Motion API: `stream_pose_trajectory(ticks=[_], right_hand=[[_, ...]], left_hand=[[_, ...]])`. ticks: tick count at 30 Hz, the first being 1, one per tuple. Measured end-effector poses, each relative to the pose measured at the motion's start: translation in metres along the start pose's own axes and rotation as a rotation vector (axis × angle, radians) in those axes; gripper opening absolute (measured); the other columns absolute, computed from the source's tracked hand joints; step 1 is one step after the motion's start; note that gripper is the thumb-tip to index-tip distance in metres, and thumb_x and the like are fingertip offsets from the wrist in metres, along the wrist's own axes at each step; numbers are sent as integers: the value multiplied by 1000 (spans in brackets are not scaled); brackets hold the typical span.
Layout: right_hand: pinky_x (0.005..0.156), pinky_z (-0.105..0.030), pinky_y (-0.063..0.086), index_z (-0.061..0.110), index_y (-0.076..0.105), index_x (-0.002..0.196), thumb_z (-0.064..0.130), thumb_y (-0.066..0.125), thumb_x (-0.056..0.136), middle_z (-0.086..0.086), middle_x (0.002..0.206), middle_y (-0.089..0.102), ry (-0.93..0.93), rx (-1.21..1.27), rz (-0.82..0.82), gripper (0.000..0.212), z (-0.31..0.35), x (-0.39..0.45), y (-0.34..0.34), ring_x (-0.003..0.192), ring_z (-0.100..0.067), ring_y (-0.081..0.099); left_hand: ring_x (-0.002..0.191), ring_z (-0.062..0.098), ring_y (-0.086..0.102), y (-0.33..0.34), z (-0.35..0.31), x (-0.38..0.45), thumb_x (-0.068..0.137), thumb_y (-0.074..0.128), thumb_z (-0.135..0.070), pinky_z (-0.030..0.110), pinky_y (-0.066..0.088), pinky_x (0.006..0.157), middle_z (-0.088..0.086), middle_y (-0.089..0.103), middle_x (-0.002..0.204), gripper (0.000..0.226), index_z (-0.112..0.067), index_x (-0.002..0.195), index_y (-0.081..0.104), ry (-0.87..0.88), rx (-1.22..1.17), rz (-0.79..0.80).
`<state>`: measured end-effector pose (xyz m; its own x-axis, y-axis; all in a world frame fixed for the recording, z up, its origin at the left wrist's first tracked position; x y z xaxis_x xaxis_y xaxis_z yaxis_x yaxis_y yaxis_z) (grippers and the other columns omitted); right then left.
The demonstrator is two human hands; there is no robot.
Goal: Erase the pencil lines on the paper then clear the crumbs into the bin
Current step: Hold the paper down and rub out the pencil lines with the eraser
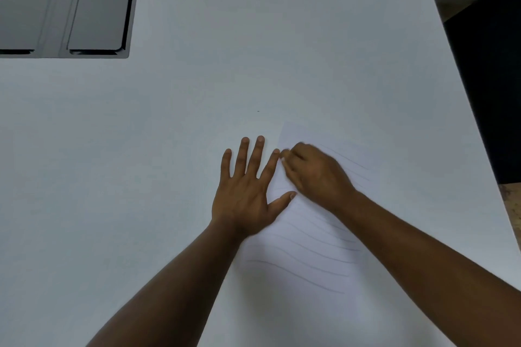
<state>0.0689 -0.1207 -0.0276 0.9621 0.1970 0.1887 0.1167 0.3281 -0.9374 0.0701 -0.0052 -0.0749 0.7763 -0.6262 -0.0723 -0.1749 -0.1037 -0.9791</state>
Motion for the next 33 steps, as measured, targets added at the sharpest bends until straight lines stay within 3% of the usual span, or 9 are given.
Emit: stream_pose_trajectory(ticks=[5,10,14,18,21,25,29,33], right_hand=[[53,-38,52,4,67,101,20,44,101,-8,80,56,204,-67,-100,28,-44,21,-19,64,-23,55],[63,-34,53,4,71,106,16,54,99,-7,85,62,82,109,-66,22,-7,-1,-16,73,-22,60],[52,-38,51,-1,69,109,11,55,95,-11,81,60,-7,33,16,22,4,-10,0,66,-26,57],[51,-41,50,1,66,99,14,47,98,-11,78,53,173,-97,-92,24,-46,16,-19,63,-28,52],[55,-38,51,2,69,99,15,48,99,-9,78,55,226,-27,-149,24,-54,18,-28,62,-23,54],[64,-35,53,3,70,106,14,55,99,-8,86,61,71,130,-71,21,-11,0,-18,72,-23,61],[55,-37,52,1,70,108,14,54,98,-9,84,60,-50,94,27,23,9,-6,0,68,-25,59],[54,-42,52,2,66,99,17,46,99,-10,80,55,126,-37,-61,26,-41,17,-20,66,-27,55]], left_hand=[[158,30,-11,0,1,2,96,16,-79,59,2,126,6,-3,172,86,-27,164,12,-19,-4,13],[158,31,-9,1,1,1,96,17,-79,60,4,125,7,-3,172,87,-24,164,13,-11,7,4],[158,31,-10,2,1,0,96,15,-79,59,3,125,7,-3,172,87,-25,165,12,-7,17,15],[157,29,-16,2,1,1,96,14,-80,57,-2,126,4,-7,172,87,-27,165,7,-24,2,42],[157,28,-19,2,2,1,95,12,-81,57,-3,126,4,-11,172,88,-27,165,4,-31,5,57],[157,29,-15,2,2,2,95,13,-81,57,-1,126,5,-8,172,91,-23,165,8,-25,6,47],[158,30,-12,3,1,0,95,15,-80,57,1,126,6,-5,172,92,-20,165,10,-18,20,47],[157,28,-16,2,1,1,95,14,-81,57,-1,126,5,-8,172,92,-20,165,8,-32,5,71]])
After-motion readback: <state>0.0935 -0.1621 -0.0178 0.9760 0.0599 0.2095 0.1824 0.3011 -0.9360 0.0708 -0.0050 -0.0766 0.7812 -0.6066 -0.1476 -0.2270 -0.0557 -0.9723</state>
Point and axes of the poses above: each hand's wrist, its own x-axis towards the middle knuckle, its own y-axis out of the palm, z = x × y, the point moved 9 cm from there along x, towards the middle knuckle
